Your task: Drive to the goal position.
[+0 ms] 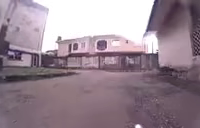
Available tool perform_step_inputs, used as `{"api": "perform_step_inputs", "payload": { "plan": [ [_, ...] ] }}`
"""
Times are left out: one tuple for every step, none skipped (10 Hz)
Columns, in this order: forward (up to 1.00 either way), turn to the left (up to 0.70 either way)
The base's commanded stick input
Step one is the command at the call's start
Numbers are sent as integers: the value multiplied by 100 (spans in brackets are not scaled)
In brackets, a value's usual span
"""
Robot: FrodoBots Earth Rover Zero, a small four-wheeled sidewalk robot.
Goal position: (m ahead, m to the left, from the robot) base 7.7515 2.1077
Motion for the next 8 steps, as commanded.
{"api": "perform_step_inputs", "payload": {
  "plan": [
    [50, -21],
    [50, -21],
    [50, -14],
    [50, -6],
    [50, 2],
    [50, 10],
    [50, 18],
    [50, 23]
  ]
}}
